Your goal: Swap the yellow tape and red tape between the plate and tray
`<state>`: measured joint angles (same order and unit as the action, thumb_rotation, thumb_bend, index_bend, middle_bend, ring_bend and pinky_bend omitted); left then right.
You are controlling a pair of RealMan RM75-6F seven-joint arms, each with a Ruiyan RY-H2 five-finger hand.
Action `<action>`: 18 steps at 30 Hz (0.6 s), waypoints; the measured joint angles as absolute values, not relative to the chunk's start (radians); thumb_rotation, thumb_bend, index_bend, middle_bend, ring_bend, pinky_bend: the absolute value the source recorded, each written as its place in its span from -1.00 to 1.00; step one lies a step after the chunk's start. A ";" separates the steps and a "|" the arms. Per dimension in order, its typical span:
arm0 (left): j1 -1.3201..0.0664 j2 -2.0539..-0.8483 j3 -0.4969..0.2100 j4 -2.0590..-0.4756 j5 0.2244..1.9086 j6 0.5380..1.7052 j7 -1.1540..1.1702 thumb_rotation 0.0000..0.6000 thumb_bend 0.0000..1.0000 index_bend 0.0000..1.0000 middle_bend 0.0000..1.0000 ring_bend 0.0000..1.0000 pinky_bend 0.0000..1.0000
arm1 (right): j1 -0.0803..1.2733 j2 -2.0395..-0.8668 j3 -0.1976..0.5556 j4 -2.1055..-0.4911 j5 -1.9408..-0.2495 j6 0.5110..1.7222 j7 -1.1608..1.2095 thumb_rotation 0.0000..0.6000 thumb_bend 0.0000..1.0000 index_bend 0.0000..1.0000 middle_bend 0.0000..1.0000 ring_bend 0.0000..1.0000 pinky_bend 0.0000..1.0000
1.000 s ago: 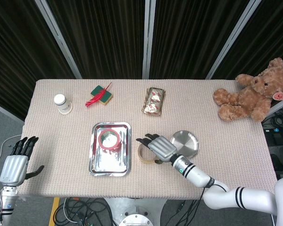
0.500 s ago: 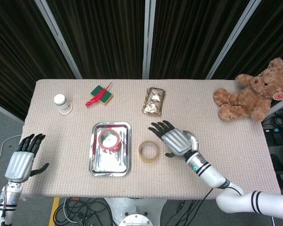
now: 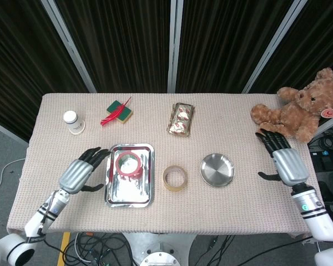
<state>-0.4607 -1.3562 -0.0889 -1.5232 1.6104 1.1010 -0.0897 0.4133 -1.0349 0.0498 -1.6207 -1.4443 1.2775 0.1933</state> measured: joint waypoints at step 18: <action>-0.717 -1.480 -0.144 -1.399 1.434 0.774 -0.077 1.00 -0.71 -0.89 -1.00 -1.00 -0.82 | 0.309 -1.052 0.053 -1.435 -1.485 1.364 0.377 1.00 -1.00 -1.00 -1.00 -1.00 -1.00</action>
<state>-0.7171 -1.4800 -0.1444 -1.3989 1.4338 0.7735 -0.0767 0.3093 -1.0521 0.0529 -1.4349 -1.4854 1.3639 0.3772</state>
